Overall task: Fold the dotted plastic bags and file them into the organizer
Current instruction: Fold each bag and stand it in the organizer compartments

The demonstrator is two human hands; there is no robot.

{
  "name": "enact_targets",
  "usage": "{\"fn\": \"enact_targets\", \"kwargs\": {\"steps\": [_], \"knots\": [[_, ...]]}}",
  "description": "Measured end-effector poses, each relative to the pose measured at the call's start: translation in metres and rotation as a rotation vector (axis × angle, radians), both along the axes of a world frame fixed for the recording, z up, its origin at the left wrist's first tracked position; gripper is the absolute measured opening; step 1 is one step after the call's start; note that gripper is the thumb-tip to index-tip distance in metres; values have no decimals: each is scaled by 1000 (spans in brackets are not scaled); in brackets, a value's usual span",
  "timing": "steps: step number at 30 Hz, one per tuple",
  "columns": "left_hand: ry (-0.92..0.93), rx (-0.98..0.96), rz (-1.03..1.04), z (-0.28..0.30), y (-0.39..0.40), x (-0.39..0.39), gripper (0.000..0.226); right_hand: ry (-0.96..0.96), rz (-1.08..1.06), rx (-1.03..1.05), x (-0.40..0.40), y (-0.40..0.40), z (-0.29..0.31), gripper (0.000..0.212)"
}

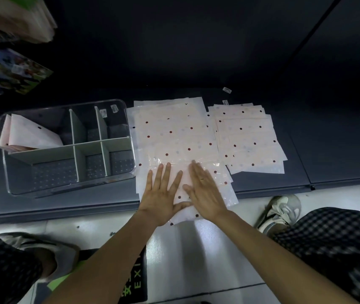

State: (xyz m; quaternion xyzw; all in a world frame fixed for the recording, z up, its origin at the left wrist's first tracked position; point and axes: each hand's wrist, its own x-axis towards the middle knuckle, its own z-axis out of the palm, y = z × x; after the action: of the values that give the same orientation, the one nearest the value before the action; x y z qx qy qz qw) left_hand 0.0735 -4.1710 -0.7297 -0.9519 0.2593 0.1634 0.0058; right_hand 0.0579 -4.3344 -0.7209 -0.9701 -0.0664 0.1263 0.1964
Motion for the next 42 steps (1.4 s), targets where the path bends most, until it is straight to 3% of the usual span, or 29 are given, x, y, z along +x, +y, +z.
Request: {"fn": "enact_targets", "kwargs": {"steps": [5,9,18,23,26,29,31,33,34,37,39,42], "knots": [[14,-11,-32,3,2,0,80,-17,-145,29,-3,-30,9,55],[30,-21,-52,5,3,2,76,-114,-156,-84,25,-45,23,43],[93,-131,37,13,-1,3,74,342,-19,-119,80,-55,48,24],[-147,-292,60,30,-6,-1,57,532,-160,148,72,-51,73,15],[-303,-384,53,33,-11,-8,57,590,-440,417,52,-38,76,15],[-288,-474,166,34,-16,-12,57,580,-784,793,18,-19,67,29],[-287,-497,204,32,-15,-12,51,642,-905,984,-3,-10,63,28],[-293,-519,204,29,-11,-14,49,700,-863,969,-18,-6,64,23],[-287,-535,199,28,-8,-16,48,667,-786,865,-21,-8,65,24],[-230,-592,198,26,0,-19,45,240,-458,407,-16,-32,61,17],[-171,-631,217,26,3,-19,41,94,-191,264,-6,-52,60,44],[-134,-678,248,26,4,-20,39,167,138,124,4,-58,53,79]]}}
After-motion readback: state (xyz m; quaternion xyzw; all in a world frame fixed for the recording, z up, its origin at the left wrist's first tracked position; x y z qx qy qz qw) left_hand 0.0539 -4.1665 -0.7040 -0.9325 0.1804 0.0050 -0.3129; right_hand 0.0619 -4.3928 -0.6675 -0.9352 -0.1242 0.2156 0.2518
